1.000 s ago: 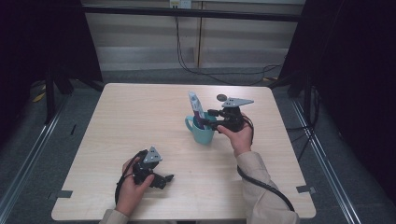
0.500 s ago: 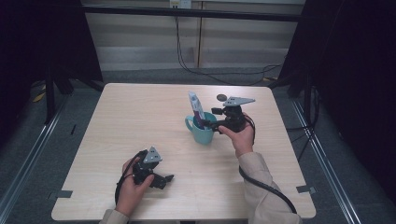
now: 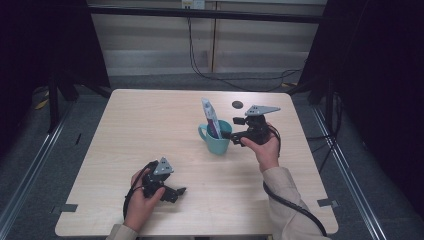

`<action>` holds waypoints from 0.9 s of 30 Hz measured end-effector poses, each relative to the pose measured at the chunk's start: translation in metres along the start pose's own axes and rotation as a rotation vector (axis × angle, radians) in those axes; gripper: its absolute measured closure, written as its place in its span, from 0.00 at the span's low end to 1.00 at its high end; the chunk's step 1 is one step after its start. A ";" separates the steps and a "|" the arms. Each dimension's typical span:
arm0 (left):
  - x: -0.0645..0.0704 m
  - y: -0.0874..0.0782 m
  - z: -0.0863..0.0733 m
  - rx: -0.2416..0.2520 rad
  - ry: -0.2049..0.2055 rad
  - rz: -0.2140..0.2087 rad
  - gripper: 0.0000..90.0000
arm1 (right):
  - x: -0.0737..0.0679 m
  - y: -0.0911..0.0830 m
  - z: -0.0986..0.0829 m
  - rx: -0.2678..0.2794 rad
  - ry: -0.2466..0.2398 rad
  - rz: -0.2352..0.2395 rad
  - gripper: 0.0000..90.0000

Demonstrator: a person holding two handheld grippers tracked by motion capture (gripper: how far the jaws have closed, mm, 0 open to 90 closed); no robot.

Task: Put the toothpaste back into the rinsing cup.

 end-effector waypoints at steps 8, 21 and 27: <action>0.000 0.000 0.000 0.001 0.003 -0.001 0.04 | -0.003 -0.005 -0.005 -0.020 -0.001 0.004 0.18; 0.000 0.000 0.000 0.000 0.008 -0.002 0.03 | -0.006 -0.022 -0.014 -0.044 -0.003 0.003 0.17; 0.000 0.000 0.000 0.001 0.009 -0.002 0.03 | -0.004 -0.027 -0.018 -0.050 -0.004 0.004 0.17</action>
Point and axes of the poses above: each handheld gripper's, and its own axes: y roughly forward along the jaws, z roughly out of its top, x roughly to its right, the point moved 5 cm from there along y, roughly forward along the jaws, and after that the axes turned 3 degrees about -z, right-handed, at the moved point
